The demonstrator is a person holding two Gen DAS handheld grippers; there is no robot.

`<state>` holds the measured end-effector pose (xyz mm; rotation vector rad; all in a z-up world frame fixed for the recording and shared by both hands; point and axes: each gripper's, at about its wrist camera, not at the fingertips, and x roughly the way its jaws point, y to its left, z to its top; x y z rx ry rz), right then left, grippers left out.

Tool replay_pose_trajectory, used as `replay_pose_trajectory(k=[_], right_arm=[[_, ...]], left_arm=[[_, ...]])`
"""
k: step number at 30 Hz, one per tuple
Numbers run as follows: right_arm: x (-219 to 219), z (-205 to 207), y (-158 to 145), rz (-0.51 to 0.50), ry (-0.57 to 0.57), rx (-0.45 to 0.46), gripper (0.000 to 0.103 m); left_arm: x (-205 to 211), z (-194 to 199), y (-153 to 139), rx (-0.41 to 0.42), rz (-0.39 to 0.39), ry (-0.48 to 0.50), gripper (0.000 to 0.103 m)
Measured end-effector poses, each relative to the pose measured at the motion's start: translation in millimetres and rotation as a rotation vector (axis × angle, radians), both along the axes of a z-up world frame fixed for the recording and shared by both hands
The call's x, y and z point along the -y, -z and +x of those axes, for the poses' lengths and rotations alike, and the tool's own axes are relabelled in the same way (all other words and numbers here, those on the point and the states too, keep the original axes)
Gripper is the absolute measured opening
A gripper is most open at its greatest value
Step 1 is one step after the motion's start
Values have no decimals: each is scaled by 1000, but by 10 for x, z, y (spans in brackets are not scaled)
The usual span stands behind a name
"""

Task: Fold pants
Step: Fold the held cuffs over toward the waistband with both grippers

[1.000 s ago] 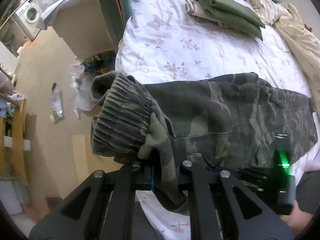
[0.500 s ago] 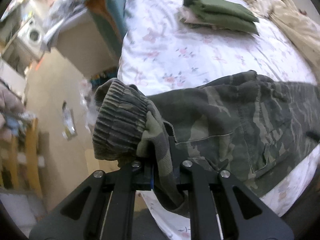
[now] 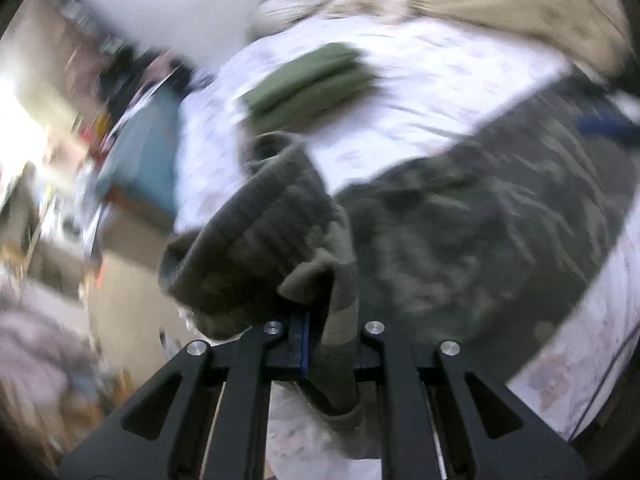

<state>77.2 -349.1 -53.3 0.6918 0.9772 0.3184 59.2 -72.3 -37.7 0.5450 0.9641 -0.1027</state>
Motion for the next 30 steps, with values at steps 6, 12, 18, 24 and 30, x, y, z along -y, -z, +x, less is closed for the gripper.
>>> replay_pose_trajectory(k=[6,12,18,24,30], right_arm=[[196,-8,56,68,51,-37,77],[173,-8,153,82,35,-78,77],[-147,77,232,5,-76,-104,77],[-578,267,258,-81,-226,-138,77],[-1225,771,486,-209,-389,-130,51]], left_arm=[[641,-171,836,-206,26,127,8],[703,-336,1146,-216,82,195,18],[302,-425,785,-377,-275,178,83],[-568,-352,449,-282,-457,-37,87],[-1081,-136,1442,-502,-331,-477,87]])
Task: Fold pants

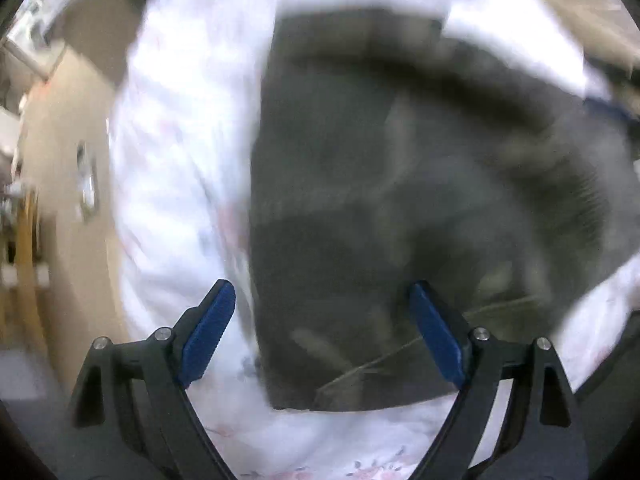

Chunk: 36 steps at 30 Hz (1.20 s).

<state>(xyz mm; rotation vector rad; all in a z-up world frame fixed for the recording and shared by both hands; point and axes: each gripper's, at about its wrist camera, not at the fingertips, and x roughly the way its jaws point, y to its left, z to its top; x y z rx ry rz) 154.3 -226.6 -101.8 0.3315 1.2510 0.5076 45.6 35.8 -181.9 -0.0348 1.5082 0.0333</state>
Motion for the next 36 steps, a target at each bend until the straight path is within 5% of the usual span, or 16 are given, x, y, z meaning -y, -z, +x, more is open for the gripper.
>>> replay_pose_trajectory(k=[4,7,12,15,18,20,22,24,25,26,29,31,36], right_arm=[[-246,231,451,14,4,-116,39],[-326,229,547,78,-19,-146,12],[-85,115,181,70,43,-14,5],[57,69,154,-55,81,53,0],[108,126,422,-205,86,3,0],[182,170,445,-102,86,-72,6],[125,194,161,-79,48,1,9],[-96,272,-167,-62,-40,61,35],[-278,320,-293,-64,-95,75,61],[-483,358,-389,-73,-151,90,66],[-1225,396,-548,-168,-342,197,57],[-1556,448,-475,-215,-435,182,41],[-2108,591,-13,-292,-546,96,39]], left_arm=[[84,-51,115,-12,8,19,89],[72,-62,138,-20,-11,3,89],[46,-109,162,-14,-27,-17,89],[-73,-128,164,-28,-48,-24,90],[-85,-130,162,-32,-51,-23,90],[-95,-141,149,-31,-51,-27,90],[-148,-109,191,-28,-58,-34,90],[-224,-127,217,-29,-66,-43,89],[-269,-120,242,-31,-69,-47,89],[-285,-122,244,-32,-72,-51,89],[-384,-145,190,-17,-98,-83,88],[-469,-178,103,27,-98,-104,88],[-771,-156,99,50,-103,-170,88]])
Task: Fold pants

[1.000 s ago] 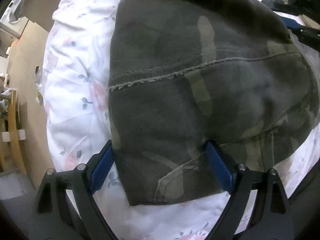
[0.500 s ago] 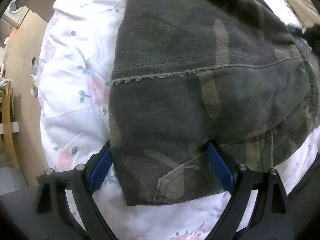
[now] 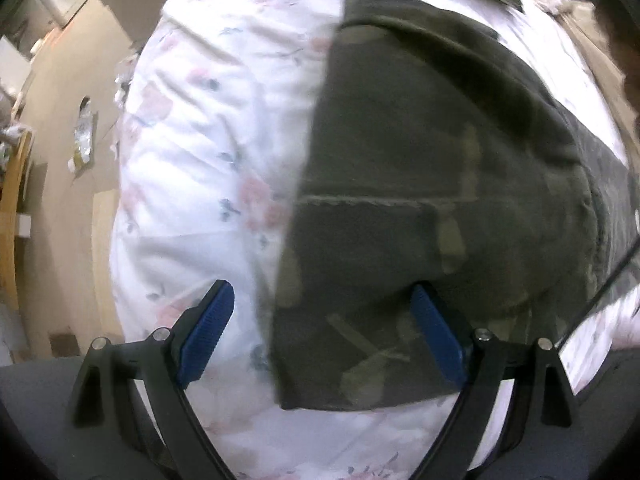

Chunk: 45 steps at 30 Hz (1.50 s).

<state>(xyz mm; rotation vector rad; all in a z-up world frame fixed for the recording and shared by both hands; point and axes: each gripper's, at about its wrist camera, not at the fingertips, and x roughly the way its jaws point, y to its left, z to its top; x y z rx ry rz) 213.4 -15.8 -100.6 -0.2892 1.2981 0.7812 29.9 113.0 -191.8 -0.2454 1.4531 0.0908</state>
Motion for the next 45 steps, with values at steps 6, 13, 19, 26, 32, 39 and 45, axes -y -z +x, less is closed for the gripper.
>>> replay_pose_trajectory(k=[6,13,19,26,32,39,45], right_arm=[[-260,57,406,8,-58,-93,16],[-293,153,104,30,-85,87,1],[-366,202,413,-48,-77,82,2],[274,32,-191,91,-66,50,10],[557,-613,158,57,-141,-64,6],[981,-278,403,-148,113,188,0],[1273,-586,-154,9,125,128,8]], left_arm=[[-69,27,252,-91,-2,25,89],[-36,66,380,-119,-5,32,90],[6,96,408,-130,15,28,90],[184,69,310,-124,25,29,90],[362,130,234,-122,43,25,90],[451,140,180,-112,43,31,90],[528,98,102,-102,41,54,89]])
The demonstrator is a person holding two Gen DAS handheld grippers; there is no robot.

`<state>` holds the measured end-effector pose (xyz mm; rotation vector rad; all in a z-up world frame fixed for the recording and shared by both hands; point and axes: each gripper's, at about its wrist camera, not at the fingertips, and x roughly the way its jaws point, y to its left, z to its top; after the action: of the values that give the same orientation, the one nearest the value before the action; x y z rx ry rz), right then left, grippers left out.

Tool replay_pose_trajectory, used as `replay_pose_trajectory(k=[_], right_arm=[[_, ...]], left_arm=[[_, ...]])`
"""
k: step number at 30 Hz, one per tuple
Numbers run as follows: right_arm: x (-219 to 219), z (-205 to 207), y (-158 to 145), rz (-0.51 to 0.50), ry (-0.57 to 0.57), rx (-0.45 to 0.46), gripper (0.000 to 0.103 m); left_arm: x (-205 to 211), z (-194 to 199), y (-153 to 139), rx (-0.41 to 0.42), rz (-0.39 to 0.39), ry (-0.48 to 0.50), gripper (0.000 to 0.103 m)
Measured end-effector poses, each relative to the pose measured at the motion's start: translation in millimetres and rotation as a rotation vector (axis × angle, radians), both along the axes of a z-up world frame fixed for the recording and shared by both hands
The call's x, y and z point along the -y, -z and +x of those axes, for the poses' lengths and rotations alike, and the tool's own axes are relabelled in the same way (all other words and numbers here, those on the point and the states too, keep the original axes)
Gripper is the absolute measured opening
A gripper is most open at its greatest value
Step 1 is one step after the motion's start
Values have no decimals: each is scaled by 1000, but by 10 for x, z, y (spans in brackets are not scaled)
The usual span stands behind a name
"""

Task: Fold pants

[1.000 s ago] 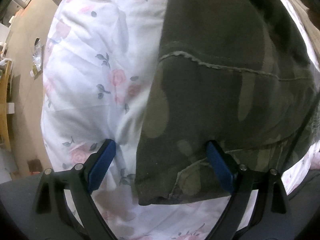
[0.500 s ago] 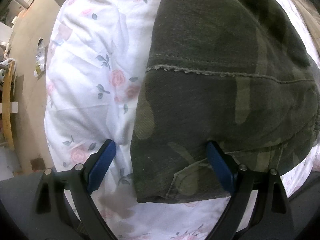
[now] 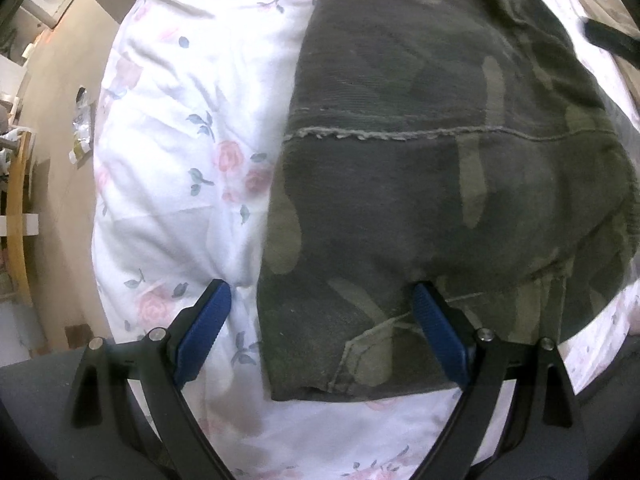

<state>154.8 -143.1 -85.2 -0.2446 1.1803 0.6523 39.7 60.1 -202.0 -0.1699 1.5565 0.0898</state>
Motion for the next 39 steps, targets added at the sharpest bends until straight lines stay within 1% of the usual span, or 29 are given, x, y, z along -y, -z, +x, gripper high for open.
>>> replay_pose_trajectory(k=[2,3,4,5,7,8,9,10,12,13,14,15,16,18,19,20,22,23,25,27,28,29,30,31,32,33,34,36,39], right_arm=[[48,-319,-125,79,-27,-38,8],[78,-452,-119,100,-27,-62,8],[103,-567,-56,95,-25,-93,8],[139,-629,26,73,-10,-113,8],[275,-695,295,-3,65,-141,0],[366,-691,432,-23,114,-165,0],[475,-678,575,-3,174,-203,0],[534,-694,651,30,204,-211,0],[523,-707,640,32,203,-181,0],[500,-714,583,27,203,-168,0],[505,-751,509,46,204,-158,0],[565,-768,386,97,221,-151,1],[635,-813,309,134,246,-151,12],[874,-845,183,219,342,-154,35],[1016,-908,129,282,406,-168,64],[1170,-991,110,347,472,-183,81],[1427,-1165,137,447,625,-210,82],[1506,-1240,204,477,691,-239,82],[1699,-1398,435,542,840,-329,82],[1864,-1550,666,559,951,-405,82],[1928,-1615,770,560,991,-432,82],[1984,-1666,862,563,1034,-447,82],[2073,-1689,952,556,1086,-450,82],[2155,-1683,987,553,1118,-437,82],[2236,-1665,1001,560,1150,-418,82],[2400,-1595,994,575,1203,-376,82],[2500,-1536,978,565,1239,-343,81],[2858,-1418,843,530,1349,-248,81],[3407,-1215,739,495,1457,-158,80]], left_arm=[[64,-8,-28,4,-1,12,89],[97,-10,-34,6,7,18,89],[117,-13,-33,8,13,22,89],[138,-13,-33,9,17,23,89],[193,-12,-43,11,19,24,90],[213,-13,-47,12,18,27,90],[246,-16,-50,13,20,31,90],[307,-12,-51,13,21,31,90],[299,-30,-66,6,-5,18,89],[311,-34,-104,4,-45,12,89],[301,-58,-157,19,-72,6,89],[272,-106,-223,44,-93,0,89],[291,-127,-382,97,-112,-2,89],[303,-145,-630,208,-122,11,89],[354,-135,-760,276,-118,17,89],[446,-87,-888,345,-119,18,89],[621,19,-1002,412,-143,27,89],[718,74,-1036,438,-155,38,89],[937,189,-1047,502,-167,66,89],[1049,260,-974,542,-151,87,89],[1097,294,-887,552,-151,102,89],[1118,304,-807,543,-148,104,89],[1130,301,-734,523,-150,100,89],[1080,336,-590,491,-153,89,89],[1063,376,-454,446,-135,76,89],[1048,418,-365,410,-112,78,89],[1027,425,-310,387,-97,90,89],[1061,436,-288,376,-74,114,89],[1085,455,-307,377,-75,108,90]])
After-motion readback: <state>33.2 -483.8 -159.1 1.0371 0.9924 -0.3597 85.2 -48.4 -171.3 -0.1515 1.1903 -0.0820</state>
